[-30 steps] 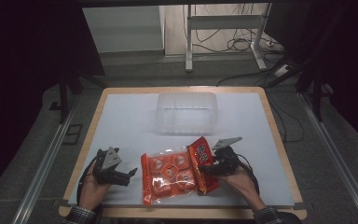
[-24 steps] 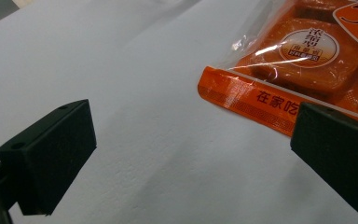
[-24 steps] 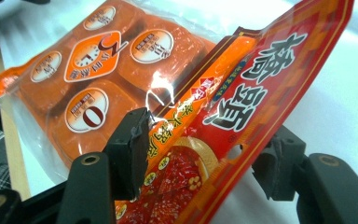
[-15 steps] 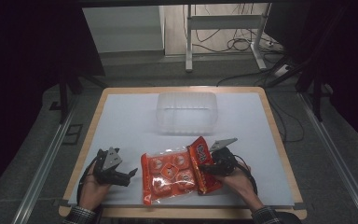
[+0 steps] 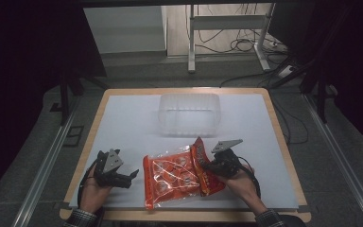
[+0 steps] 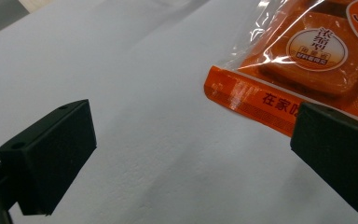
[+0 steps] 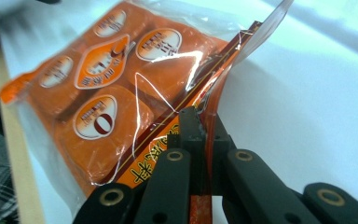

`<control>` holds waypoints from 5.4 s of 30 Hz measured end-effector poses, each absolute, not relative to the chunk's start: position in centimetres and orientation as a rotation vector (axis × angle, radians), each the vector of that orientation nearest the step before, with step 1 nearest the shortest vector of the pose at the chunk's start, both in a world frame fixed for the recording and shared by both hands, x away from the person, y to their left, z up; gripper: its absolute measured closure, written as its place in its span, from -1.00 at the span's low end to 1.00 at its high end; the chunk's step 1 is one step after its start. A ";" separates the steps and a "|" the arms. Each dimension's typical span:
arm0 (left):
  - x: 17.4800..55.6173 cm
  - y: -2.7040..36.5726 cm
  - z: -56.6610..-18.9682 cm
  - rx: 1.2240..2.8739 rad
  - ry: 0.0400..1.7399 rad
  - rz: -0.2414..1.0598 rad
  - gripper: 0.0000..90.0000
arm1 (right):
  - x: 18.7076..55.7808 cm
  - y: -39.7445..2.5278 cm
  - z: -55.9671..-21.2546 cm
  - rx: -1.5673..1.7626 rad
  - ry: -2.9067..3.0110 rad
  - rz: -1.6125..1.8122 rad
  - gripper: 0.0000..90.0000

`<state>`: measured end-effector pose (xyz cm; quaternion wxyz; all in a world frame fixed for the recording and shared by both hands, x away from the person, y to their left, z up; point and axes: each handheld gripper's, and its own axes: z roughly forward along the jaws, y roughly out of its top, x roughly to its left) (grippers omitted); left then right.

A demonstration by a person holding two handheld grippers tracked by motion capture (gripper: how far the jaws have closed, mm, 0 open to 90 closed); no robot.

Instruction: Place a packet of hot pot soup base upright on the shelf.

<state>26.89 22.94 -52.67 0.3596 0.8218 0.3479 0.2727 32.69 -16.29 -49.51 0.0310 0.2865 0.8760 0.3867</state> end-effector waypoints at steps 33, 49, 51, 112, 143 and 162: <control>26.8 23.2 -52.4 2.085 0.925 0.713 -1.00 | 34.3 -14.2 -36.8 0.674 2.692 1.352 0.99; 26.8 23.4 -52.2 2.071 0.923 0.680 -1.00 | 35.4 -14.3 -32.4 0.633 2.660 1.358 0.99; 26.8 23.3 -52.2 2.067 0.923 0.676 -1.00 | 35.5 -14.3 -32.3 0.639 2.658 1.353 0.99; 26.9 23.5 -52.1 2.054 0.943 0.648 -0.96 | 50.1 -15.0 -25.7 0.793 2.431 1.317 0.99; 26.9 23.4 -52.3 2.070 0.935 0.654 -0.97 | 54.2 -13.1 -32.1 0.896 2.512 1.275 0.98; 27.0 23.3 -52.4 2.089 0.928 0.660 -0.97 | 56.7 -14.7 -33.8 1.007 2.386 1.225 0.97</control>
